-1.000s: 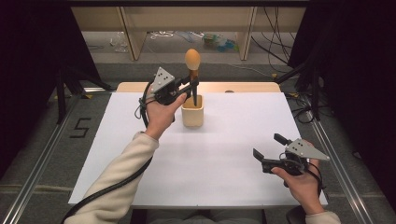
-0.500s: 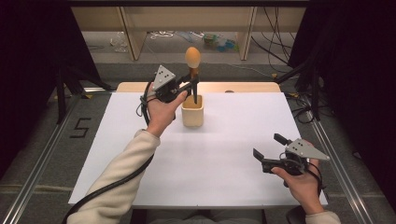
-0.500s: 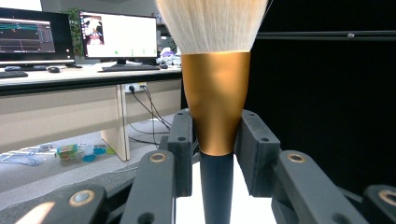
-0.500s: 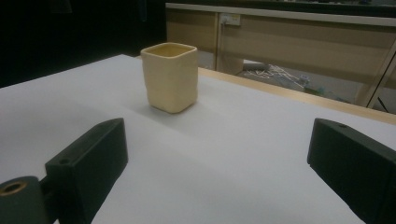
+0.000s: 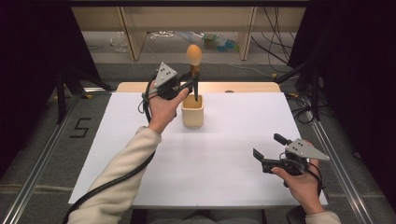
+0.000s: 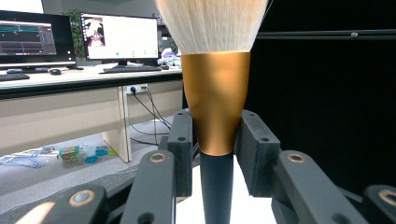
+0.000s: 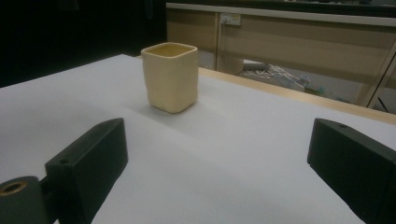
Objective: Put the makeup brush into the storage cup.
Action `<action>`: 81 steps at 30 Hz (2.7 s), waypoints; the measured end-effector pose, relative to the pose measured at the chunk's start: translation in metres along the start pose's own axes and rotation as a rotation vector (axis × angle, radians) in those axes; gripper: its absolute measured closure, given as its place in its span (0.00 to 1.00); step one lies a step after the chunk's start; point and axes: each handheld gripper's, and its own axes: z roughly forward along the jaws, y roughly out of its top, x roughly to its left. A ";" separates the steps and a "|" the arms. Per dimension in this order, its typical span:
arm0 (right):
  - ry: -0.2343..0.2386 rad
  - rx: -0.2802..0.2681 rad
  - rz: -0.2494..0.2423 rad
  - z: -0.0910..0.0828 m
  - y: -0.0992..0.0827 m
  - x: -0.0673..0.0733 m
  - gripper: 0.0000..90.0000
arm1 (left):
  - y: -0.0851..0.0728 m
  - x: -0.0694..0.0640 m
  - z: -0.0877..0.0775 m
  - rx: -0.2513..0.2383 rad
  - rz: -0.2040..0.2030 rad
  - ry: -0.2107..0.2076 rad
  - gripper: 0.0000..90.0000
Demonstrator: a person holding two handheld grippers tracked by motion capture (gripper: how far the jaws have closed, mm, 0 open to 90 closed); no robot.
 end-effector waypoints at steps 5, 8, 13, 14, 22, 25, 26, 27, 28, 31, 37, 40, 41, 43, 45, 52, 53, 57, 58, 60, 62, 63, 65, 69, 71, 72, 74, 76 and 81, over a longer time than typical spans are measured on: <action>0.000 0.000 0.000 0.000 0.000 0.000 0.07 | 0.000 0.000 0.003 0.003 0.002 -0.001 0.76; 0.001 0.000 -0.001 0.000 0.000 0.000 0.07 | 0.000 0.000 0.005 0.006 0.005 0.000 0.76; -0.003 -0.003 0.000 0.000 0.000 0.000 0.07 | 0.001 0.001 0.006 0.006 0.008 0.003 0.76; 0.001 -0.001 -0.001 0.000 0.000 0.000 0.07 | 0.001 0.001 0.007 0.006 0.008 0.003 0.76; 0.000 -0.001 -0.001 0.000 0.000 0.000 0.07 | -0.001 0.002 0.010 0.012 0.011 0.008 0.76; -0.002 -0.005 -0.001 0.000 0.000 0.000 0.07 | -0.002 0.003 0.011 0.012 0.013 0.010 0.76; -0.002 -0.005 -0.002 0.000 0.000 0.000 0.07 | -0.002 0.004 0.012 0.012 0.015 0.009 0.76; 0.000 -0.003 -0.001 0.000 0.000 0.000 0.07 | -0.002 0.004 0.012 0.013 0.013 0.010 0.76; 0.000 -0.002 -0.001 0.000 0.000 0.000 0.07 | -0.002 0.004 0.013 0.013 0.013 0.011 0.76; 0.001 -0.001 -0.003 0.000 0.000 0.000 0.07 | -0.001 0.004 0.014 0.010 0.014 0.014 0.76; 0.002 0.000 -0.003 0.000 0.000 0.000 0.07 | 0.001 0.003 0.017 0.007 0.023 0.014 0.76; 0.002 -0.001 -0.003 0.000 0.000 0.000 0.07 | 0.000 0.003 0.018 0.011 0.022 0.017 0.76; 0.002 0.000 -0.001 0.000 0.000 0.000 0.07 | -0.001 0.003 0.018 0.012 0.027 0.018 0.76; 0.003 0.000 -0.002 0.000 0.000 0.000 0.07 | -0.002 0.003 0.019 0.015 0.025 0.019 0.76; 0.002 -0.001 -0.001 0.000 0.000 0.000 0.07 | -0.003 0.004 0.020 0.018 0.027 0.021 0.76; 0.003 -0.007 0.000 0.000 0.000 0.000 0.07 | -0.005 0.006 0.023 0.013 0.033 0.028 0.76; 0.002 -0.007 -0.002 0.000 0.000 0.000 0.07 | -0.006 0.006 0.023 0.011 0.041 0.038 0.76; 0.006 -0.002 -0.003 0.000 0.000 0.000 0.07 | -0.008 0.008 0.022 0.017 0.042 0.044 0.76; 0.007 0.001 -0.004 0.000 0.000 0.000 0.07 | -0.008 0.008 0.023 0.018 0.042 0.046 0.76; 0.004 0.001 -0.003 0.000 0.000 0.000 0.07 | -0.010 0.010 0.023 0.021 0.044 0.051 0.76; 0.004 0.004 -0.004 0.000 0.000 0.000 0.07 | -0.011 0.011 0.024 0.020 0.042 0.051 0.76; 0.007 0.001 -0.003 0.000 0.000 0.000 0.07 | -0.011 0.011 0.024 0.021 0.037 0.057 0.76; 0.009 0.012 0.011 0.000 0.000 0.001 0.07 | -0.012 0.012 0.024 0.022 0.040 0.060 0.76; 0.004 0.010 0.011 -0.001 0.000 0.001 0.07 | -0.015 0.014 0.026 0.017 0.040 0.060 0.76; 0.010 0.007 0.006 0.000 0.000 0.000 0.07 | -0.016 0.015 0.026 0.023 0.050 0.059 0.76; 0.015 0.005 0.012 0.000 0.000 0.001 0.07 | -0.017 0.016 0.026 0.024 0.047 0.062 0.76; 0.009 0.007 0.006 0.000 0.000 0.001 0.07 | -0.019 0.016 0.027 0.026 0.049 0.065 0.76; 0.015 0.004 0.010 0.000 0.000 0.001 0.07 | -0.020 0.017 0.028 0.027 0.048 0.066 0.76; 0.017 0.006 0.014 0.000 -0.001 0.001 0.07 | -0.024 0.020 0.031 0.035 0.056 0.071 0.76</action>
